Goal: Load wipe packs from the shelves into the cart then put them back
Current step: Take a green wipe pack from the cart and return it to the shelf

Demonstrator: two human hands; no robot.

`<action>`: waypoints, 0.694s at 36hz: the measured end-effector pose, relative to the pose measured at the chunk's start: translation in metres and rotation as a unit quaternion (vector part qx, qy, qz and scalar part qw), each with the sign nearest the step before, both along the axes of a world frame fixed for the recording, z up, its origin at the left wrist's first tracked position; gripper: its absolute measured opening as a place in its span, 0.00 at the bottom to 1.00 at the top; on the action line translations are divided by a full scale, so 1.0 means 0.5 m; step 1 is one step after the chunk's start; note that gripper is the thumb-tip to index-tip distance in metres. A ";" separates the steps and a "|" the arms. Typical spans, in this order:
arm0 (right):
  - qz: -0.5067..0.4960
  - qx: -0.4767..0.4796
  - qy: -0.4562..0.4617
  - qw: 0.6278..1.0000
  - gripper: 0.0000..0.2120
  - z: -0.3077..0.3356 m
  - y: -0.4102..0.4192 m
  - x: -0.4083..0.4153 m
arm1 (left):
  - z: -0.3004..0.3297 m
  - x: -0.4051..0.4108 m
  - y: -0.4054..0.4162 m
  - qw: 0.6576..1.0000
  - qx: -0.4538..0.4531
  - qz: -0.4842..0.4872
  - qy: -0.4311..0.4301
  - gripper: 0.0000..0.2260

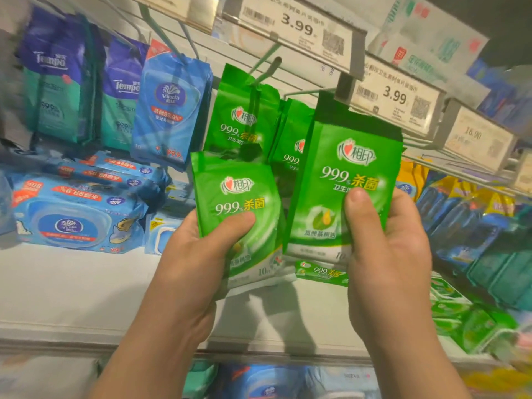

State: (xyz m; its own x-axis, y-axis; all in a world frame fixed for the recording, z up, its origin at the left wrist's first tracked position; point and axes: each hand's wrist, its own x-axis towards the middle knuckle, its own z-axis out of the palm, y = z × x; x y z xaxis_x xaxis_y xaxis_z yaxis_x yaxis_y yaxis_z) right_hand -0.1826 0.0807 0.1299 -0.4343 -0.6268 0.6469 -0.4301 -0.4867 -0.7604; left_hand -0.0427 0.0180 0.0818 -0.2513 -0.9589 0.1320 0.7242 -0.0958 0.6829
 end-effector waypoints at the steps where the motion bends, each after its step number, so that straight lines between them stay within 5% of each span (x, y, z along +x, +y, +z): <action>1: -0.005 0.004 -0.001 1.000 0.14 -0.001 -0.004 -0.003 | 0.000 0.000 0.000 1.000 -0.001 0.001 -0.001 0.22; 10: -0.010 0.049 -0.037 0.998 0.14 -0.026 -0.019 -0.014 | -0.001 0.010 -0.005 1.000 0.009 0.017 -0.023 0.23; 13: 0.000 0.059 -0.046 0.997 0.15 -0.038 -0.027 -0.017 | -0.003 0.012 -0.009 0.999 0.019 0.021 -0.030 0.16; 22: -0.020 0.129 -0.092 0.987 0.30 -0.046 -0.112 -0.037 | -0.003 0.019 -0.018 0.997 0.040 0.052 -0.048 0.10; 25: -0.049 0.108 -0.086 0.989 0.17 -0.034 -0.136 -0.041 | 0.001 0.023 -0.019 0.996 0.050 0.054 -0.040 0.08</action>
State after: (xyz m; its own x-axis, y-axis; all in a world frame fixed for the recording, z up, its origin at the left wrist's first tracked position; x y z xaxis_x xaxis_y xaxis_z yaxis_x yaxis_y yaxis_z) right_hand -0.2032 0.0127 0.1128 -0.5920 -0.6915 0.4140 -0.3235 -0.2666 -0.9079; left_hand -0.0310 0.0087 0.0820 -0.1520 -0.9882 0.0186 0.6771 -0.0904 0.7303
